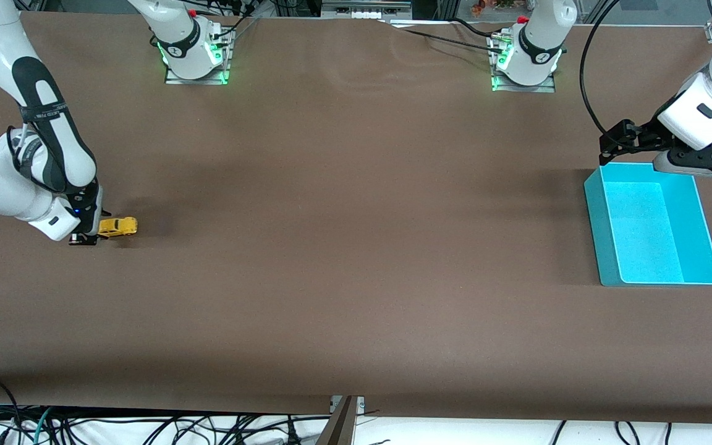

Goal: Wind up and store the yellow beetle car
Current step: 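Drag the car backward along the table with the right gripper, then open the right gripper to release the car and raise it, then lower the left gripper onto the car beside the blue box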

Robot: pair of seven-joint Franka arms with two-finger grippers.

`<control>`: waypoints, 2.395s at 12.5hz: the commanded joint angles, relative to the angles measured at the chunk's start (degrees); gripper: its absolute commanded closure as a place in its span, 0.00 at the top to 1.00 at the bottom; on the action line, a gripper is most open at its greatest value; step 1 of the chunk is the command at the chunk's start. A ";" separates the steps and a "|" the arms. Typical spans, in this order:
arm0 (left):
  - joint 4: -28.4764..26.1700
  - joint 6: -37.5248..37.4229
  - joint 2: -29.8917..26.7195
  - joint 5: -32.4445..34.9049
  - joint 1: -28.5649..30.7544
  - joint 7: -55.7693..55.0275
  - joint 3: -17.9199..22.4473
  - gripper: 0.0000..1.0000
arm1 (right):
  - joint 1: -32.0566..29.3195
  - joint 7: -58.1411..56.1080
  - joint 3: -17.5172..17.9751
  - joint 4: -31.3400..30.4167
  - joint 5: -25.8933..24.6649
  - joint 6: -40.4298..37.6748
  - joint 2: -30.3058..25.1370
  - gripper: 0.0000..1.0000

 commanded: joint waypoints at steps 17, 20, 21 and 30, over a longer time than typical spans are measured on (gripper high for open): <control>1.02 -0.88 0.35 -0.17 0.29 -0.40 -0.18 1.00 | 15.75 71.19 2.11 7.91 -5.66 -34.29 -31.47 0.99; 1.02 -0.88 0.35 -0.17 0.29 -0.49 -0.18 1.00 | 16.63 73.07 2.11 8.81 -5.93 -35.10 -31.30 0.99; 1.02 -0.88 0.44 -0.17 0.29 -0.57 -0.18 1.00 | 16.63 73.07 2.11 8.89 -6.02 -35.01 -31.30 0.99; -1.26 -10.99 5.43 0.09 -0.15 14.42 -0.71 1.00 | 16.81 101.43 1.93 13.10 -3.91 -45.45 -36.56 0.99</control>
